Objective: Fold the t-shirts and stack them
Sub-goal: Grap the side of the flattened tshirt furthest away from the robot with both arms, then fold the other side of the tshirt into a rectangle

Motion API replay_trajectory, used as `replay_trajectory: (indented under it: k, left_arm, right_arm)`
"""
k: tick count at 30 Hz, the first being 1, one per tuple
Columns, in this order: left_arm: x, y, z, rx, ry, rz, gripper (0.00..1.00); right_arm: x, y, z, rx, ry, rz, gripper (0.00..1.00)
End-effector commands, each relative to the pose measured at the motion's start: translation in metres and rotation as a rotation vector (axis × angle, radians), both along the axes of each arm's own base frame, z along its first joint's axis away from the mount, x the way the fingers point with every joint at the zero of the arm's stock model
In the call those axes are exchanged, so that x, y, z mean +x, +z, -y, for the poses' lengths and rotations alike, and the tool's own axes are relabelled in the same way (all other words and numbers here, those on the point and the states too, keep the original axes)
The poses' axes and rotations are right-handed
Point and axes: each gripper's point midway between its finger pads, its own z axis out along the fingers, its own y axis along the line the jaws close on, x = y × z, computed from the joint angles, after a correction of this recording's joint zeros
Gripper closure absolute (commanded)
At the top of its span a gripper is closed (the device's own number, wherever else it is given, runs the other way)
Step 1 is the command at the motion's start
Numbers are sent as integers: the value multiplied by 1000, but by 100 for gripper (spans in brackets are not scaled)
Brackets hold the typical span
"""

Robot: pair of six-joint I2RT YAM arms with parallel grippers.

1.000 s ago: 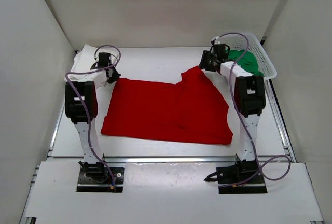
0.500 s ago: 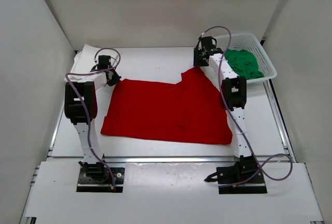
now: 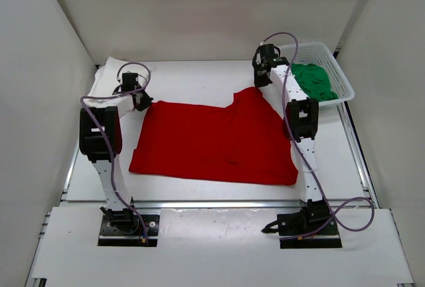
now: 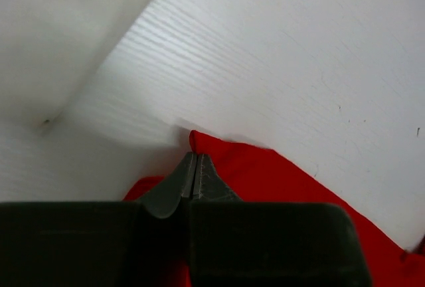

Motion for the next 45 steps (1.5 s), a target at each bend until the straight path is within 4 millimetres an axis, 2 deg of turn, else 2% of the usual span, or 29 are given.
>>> replay_trajectory:
  k: [1, 4, 5, 6, 8, 9, 10, 11, 12, 13, 15, 16, 17, 18, 19, 21, 23, 24, 27, 29, 31, 32, 33, 36, 37, 38, 39, 42, 45]
  left_arm:
    - [3, 56, -18, -57, 48, 142, 100]
    - [-2, 68, -18, -79, 51, 166, 100]
    - [-5, 72, -15, -90, 49, 171, 100]
    - [-10, 72, -17, -88, 54, 172, 100]
    - [-13, 80, -16, -104, 53, 198, 100]
    - [-16, 85, -15, -104, 46, 211, 100]
    - [-18, 88, -13, -106, 43, 219, 100]
    - [-22, 87, -10, -130, 41, 217, 100]
    - [-29, 82, -11, -141, 47, 203, 100]
    - [-30, 86, -13, -148, 55, 220, 100]
    - [-35, 88, -12, -155, 51, 223, 100]
    - [-41, 87, -12, -153, 49, 217, 100]
    - [-43, 86, -11, -164, 49, 217, 100]
    - [-50, 87, -12, -172, 47, 220, 100]
    - [-56, 84, -12, -168, 51, 220, 100]
    - [-61, 86, -16, -165, 57, 223, 100]
    - [-71, 86, -20, -181, 68, 231, 100]
    - [-73, 86, -20, -197, 61, 231, 100]
    - [-86, 83, -25, -200, 67, 225, 100]
    - [-100, 78, -33, -208, 91, 222, 100]
    - [-103, 86, -34, -248, 89, 255, 100]
    - [-105, 86, -35, -265, 93, 255, 100]
    - [-107, 85, -34, -268, 87, 247, 100]
    - [-116, 86, -33, -262, 79, 248, 100]
    - [-122, 85, -32, -271, 85, 246, 100]
    - [-131, 78, -30, -293, 85, 237, 100]
    - [-134, 79, -32, -305, 94, 248, 100]
    - [-149, 59, -26, -330, 89, 190, 100]
    - [-165, 39, -26, -350, 124, 149, 96]
  right_arm:
    - [-14, 97, 7, -28, 34, 99, 100]
    - [-37, 108, 15, -28, 26, 43, 99]
    - [-49, 109, 9, -19, 40, 14, 100]
    - [-53, 125, 14, -17, 28, 30, 100]
    - [-74, 117, 17, -50, 34, -26, 100]
    - [-75, 143, 18, -36, 31, 37, 100]
    - [-90, 123, 21, -47, 30, -17, 100]
    - [-105, 119, 21, -33, 33, -12, 100]
    - [-117, 117, 20, -20, 42, 9, 100]
    - [-121, 132, 19, 1, 29, 51, 100]
    - [-147, 112, 25, -10, 23, 13, 100]
    - [-150, 124, 25, -6, 9, 54, 100]
    - [-163, 106, 26, -5, -1, 9, 99]
    - [-175, 107, 27, 3, -6, 22, 100]
    - [-178, 116, 29, 15, -14, 58, 100]
    - [-200, 103, 32, 29, -37, 38, 100]
    - [-212, 116, 39, 25, -65, 98, 99]
    - [-222, 104, 42, 20, -75, 78, 100]
    - [-244, 98, 49, 40, -105, 80, 99]
    - [-253, 108, 52, 64, -127, 136, 100]
    - [-268, 100, 55, 74, -141, 132, 100]
    - [-271, 104, 56, 86, -149, 148, 100]
    - [-279, 95, 59, 83, -157, 131, 99]
    - [-300, 86, 64, 95, -188, 133, 100]
    - [-305, 90, 64, 109, -195, 158, 100]
    - [-313, 88, 65, 115, -198, 165, 100]
    - [-316, 93, 64, 128, -206, 183, 100]
    - [-340, 68, 64, 130, -228, 144, 100]
    - [-352, 58, 52, 201, -217, 136, 99]
